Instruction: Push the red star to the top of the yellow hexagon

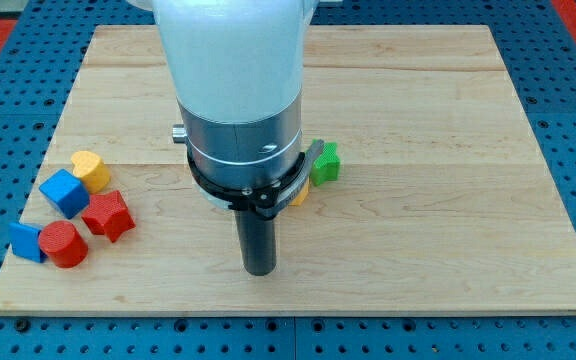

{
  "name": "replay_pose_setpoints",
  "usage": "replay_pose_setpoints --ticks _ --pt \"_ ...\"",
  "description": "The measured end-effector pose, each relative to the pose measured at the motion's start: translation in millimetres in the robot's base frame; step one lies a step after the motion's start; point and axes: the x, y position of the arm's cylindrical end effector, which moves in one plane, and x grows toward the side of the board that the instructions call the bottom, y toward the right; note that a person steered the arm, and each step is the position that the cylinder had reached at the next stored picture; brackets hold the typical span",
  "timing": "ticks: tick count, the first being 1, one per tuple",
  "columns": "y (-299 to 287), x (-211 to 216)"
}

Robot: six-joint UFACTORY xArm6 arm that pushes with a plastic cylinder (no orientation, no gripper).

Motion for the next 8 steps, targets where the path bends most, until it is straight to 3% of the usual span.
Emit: replay_pose_setpoints --ticks 1,3,5,6,8 --pt "5.7 3.7" --pt "102.2 43.5" --pt "267.2 -38.6" --pt "298.4 -38.6" --pt "298.5 -38.6"
